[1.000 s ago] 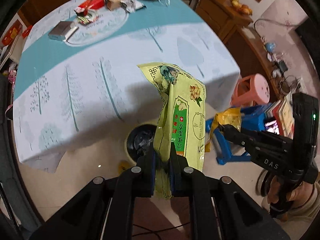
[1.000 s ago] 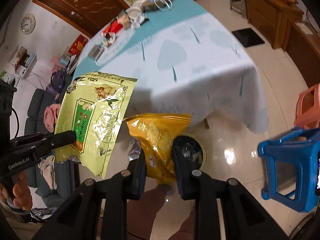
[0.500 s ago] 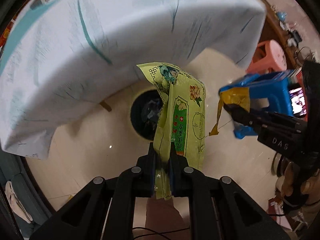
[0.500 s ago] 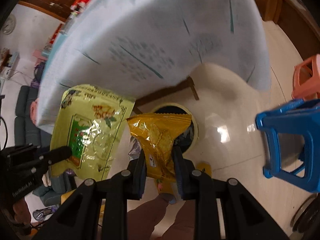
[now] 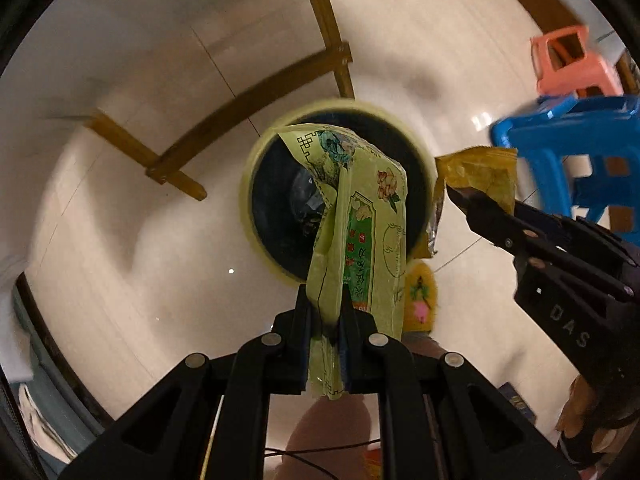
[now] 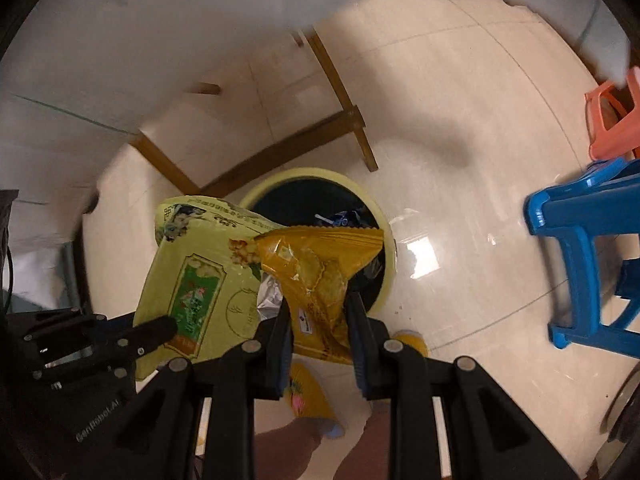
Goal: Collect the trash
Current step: 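Open both tools over the bin to drop the green and yellow bags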
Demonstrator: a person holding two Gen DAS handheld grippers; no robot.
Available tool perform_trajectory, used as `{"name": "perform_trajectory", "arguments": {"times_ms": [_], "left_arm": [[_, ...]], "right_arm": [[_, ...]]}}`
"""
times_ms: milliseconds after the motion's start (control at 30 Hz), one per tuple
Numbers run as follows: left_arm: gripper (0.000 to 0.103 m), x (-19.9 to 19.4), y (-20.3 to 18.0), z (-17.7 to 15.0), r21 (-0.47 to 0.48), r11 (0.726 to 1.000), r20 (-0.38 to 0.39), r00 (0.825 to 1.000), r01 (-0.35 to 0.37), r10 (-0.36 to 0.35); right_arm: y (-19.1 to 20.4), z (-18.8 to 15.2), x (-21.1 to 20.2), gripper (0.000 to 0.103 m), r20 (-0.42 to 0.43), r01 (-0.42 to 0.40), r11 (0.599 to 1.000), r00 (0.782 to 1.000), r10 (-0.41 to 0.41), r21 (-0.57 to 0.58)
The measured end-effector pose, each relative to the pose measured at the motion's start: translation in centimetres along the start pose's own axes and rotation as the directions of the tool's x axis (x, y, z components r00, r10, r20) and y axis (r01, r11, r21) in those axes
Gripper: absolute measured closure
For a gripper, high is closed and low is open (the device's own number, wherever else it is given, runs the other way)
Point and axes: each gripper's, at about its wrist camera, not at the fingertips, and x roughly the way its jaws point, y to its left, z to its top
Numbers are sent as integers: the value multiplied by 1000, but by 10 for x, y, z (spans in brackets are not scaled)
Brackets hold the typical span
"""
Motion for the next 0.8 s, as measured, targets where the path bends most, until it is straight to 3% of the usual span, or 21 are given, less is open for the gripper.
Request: {"name": "perform_trajectory", "arguments": {"times_ms": [167,267,300,400,500,667,800], "left_arm": [[87,48,1,17,64,998,1,1000,-12,12],[76,59,7,22,89,996,27,999,-21,19],[71,62,7,23,94,995,34,999,-25,22],[44,68,11,27,94,994,63,997,-52,47],[32,69,18,29,72,995,90,994,-68,61],[22,65,30,28,-5,998,127,990,-57,57],[21,55,37,22,-68,997,142,989,-43,52]], "right_arm": [[-3,3,56,75,6,-1,1000,1000,1,19],[-2,6,75,71,24,20,1000,1000,-20,14],[-1,5,78,68,26,27,1000,999,-27,10],[-3,6,87,52,25,50,999,998,-51,12],[-9,7,88,50,43,52,998,998,-53,29],[-15,7,85,49,59,66,997,996,-69,46],[-12,6,77,49,66,61,997,996,-63,40]]}}
